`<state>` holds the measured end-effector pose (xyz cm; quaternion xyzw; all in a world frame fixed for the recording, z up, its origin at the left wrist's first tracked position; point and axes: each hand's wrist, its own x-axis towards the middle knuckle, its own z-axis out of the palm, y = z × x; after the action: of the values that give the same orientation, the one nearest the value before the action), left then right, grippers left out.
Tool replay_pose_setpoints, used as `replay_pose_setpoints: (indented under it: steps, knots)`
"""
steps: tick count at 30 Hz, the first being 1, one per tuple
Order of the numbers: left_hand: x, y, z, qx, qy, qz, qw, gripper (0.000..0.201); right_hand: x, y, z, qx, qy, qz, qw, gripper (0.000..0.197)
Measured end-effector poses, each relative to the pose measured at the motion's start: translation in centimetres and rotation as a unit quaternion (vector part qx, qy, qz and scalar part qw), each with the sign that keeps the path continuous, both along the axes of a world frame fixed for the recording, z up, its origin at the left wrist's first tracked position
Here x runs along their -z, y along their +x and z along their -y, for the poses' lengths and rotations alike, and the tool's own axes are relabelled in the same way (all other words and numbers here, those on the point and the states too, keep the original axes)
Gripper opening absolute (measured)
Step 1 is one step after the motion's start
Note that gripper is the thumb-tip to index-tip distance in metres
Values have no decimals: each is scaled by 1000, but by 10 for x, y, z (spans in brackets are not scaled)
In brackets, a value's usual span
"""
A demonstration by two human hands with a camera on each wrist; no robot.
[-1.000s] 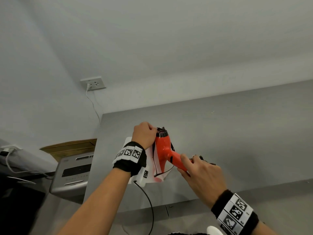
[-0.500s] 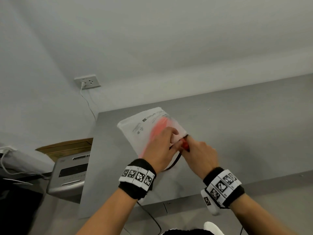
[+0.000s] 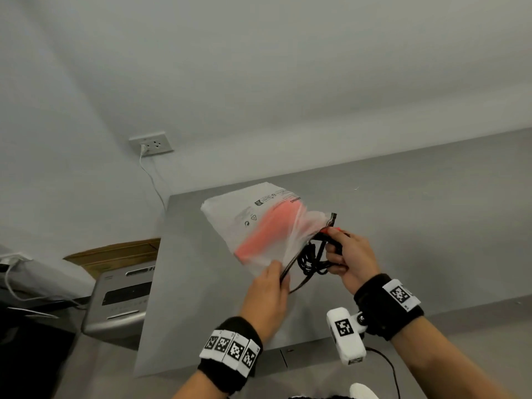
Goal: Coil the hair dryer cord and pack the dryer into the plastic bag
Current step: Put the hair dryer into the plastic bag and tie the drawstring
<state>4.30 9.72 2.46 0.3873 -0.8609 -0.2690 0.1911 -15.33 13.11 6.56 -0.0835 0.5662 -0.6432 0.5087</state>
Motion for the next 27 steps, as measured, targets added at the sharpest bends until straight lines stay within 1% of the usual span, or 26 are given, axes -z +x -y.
replay_pose_setpoints:
  steps: [3,4,6,7,8,10,11,12,14,16,18,19,20,22,24,25,26,27]
  knots:
    - [-11,-3,-8,-4,23,-62,998,19,4,4,2,13,-26,33,999,18]
    - [-15,-3,-10,-12,29,-73,997,19,5,6,1,16,-31,22,999,17]
    - [-20,-1,-7,-47,36,-82,995,19,4,10,2,23,-35,-27,999,13]
    - [-21,-1,-4,-70,34,-67,995,20,2,11,3,30,-39,-50,998,11]
    - [-20,0,2,-88,28,-35,995,22,0,11,3,40,-44,-64,996,10]
    - [-15,0,9,-90,29,54,994,26,-4,10,5,67,-57,-61,994,9]
    - [-14,-2,9,-71,37,83,993,27,-6,9,7,78,-66,-53,993,10]
    - [-15,-4,5,-40,43,89,994,27,-8,9,8,82,-74,-46,993,10]
    - [-21,-10,-10,39,46,49,997,28,-10,9,12,83,-80,-45,992,11]
    - [-30,-15,-26,105,39,8,994,33,-10,12,12,75,-84,-64,992,12]
    - [-37,-15,-33,152,-17,13,988,37,-6,14,11,60,-80,-101,990,8]
    - [-40,-13,-33,158,-49,32,986,39,-5,14,9,48,-87,-124,987,10]
    - [-46,-11,-31,147,-67,58,985,42,-4,14,8,35,-95,-146,984,17]
    - [-65,-10,-23,91,-60,94,990,47,-8,12,7,10,-96,-203,975,20]
    - [-91,-17,-13,37,-52,81,995,45,-12,13,3,-30,-103,-268,957,24]
    - [-103,-24,-7,20,-63,67,996,44,-14,16,3,-47,-113,-280,952,25]
    - [-114,-32,-3,10,-76,57,995,45,-18,19,3,-58,-126,-268,953,22]
    - [-123,-41,1,4,-81,55,995,47,-19,21,4,-65,-146,-230,960,18]
